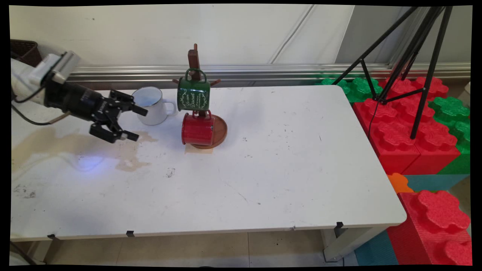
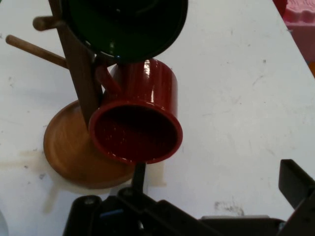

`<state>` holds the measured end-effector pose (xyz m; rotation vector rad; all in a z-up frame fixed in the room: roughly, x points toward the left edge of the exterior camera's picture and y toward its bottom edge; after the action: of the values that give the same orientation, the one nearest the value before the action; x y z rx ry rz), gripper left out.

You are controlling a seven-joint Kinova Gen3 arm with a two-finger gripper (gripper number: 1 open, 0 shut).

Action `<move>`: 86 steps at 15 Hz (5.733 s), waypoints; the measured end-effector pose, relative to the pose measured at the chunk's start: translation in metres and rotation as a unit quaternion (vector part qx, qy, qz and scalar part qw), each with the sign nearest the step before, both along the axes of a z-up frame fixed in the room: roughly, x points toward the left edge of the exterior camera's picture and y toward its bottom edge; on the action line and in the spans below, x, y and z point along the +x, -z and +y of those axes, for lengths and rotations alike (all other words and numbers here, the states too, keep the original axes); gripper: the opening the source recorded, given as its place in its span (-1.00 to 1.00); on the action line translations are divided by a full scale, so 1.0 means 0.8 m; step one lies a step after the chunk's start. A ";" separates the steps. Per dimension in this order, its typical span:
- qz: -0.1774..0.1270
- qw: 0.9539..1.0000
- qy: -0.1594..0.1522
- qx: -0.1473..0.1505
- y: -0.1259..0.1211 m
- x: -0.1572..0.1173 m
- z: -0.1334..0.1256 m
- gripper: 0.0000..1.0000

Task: Pick up the red mug from the rack, then place the picked object on the table

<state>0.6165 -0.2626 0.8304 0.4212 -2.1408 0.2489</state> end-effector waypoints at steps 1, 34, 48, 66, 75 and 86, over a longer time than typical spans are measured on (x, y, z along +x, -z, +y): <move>0.002 1.000 -0.001 0.001 0.005 -0.003 -0.003 1.00; 0.100 0.993 -0.054 0.041 0.137 -0.102 -0.068 1.00; 0.120 0.990 -0.055 0.055 0.151 -0.109 -0.081 1.00; 0.142 0.986 -0.040 0.072 0.146 -0.109 -0.079 -1.00; 0.152 0.985 -0.016 0.079 0.133 -0.110 -0.064 -1.00; 0.137 0.986 0.013 0.090 0.122 -0.093 -0.025 -1.00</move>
<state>0.5424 -0.2822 0.7330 0.5021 -1.9017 -0.0187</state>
